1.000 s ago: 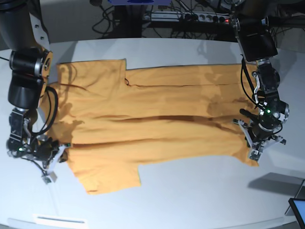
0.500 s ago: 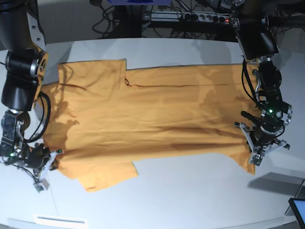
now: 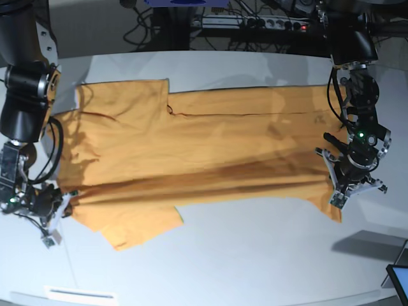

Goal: Fold the T-shirt properly
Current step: 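Drag the held shirt edges with both grippers to fold the sides inward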

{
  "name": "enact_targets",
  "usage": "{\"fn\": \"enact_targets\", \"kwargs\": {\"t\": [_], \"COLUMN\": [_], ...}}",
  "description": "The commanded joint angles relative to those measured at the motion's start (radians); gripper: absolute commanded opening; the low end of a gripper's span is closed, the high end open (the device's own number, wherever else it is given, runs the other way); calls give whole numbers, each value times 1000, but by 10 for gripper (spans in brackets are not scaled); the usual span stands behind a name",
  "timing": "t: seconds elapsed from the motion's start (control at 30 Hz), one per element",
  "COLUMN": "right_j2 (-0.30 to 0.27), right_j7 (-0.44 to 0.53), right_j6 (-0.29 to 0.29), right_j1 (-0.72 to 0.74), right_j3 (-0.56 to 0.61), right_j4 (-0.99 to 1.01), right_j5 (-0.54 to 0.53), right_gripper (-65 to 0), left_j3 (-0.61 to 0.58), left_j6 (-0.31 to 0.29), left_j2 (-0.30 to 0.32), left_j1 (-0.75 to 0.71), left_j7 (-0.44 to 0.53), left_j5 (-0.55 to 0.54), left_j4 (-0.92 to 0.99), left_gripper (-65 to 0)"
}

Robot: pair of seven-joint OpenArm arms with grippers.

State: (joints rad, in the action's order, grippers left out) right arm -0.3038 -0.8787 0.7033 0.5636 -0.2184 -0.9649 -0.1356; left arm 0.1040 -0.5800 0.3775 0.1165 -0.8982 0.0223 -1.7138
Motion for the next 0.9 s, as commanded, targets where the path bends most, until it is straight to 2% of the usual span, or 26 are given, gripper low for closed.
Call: {"fn": "enact_targets", "kwargs": {"t": [0.0, 0.27, 0.47, 0.87], "right_j2": [-21, -30, -34, -28], "right_j7": [2, -115, -141, -210], "right_j6": [-5, -5, -5, -5], "right_j1": [29, -67, -126, -233], "right_j3": [-3, -6, -11, -13], "right_j4": [-50, -297, -374, -523], "right_j5": [-2, -5, -5, -5], "right_gripper": [-647, -647, -647, -647], "left_j3": [13, 6, 6, 6], "left_j6": [10, 10, 10, 10], "left_j2": [22, 22, 24, 76], "left_j1": [10, -27, -61, -169], "left_j7": [3, -2, -2, 1], "left_j5": [18, 18, 20, 20], "left_j4": [-22, -79, -93, -165], "left_gripper": [-650, -650, -650, -650]}}
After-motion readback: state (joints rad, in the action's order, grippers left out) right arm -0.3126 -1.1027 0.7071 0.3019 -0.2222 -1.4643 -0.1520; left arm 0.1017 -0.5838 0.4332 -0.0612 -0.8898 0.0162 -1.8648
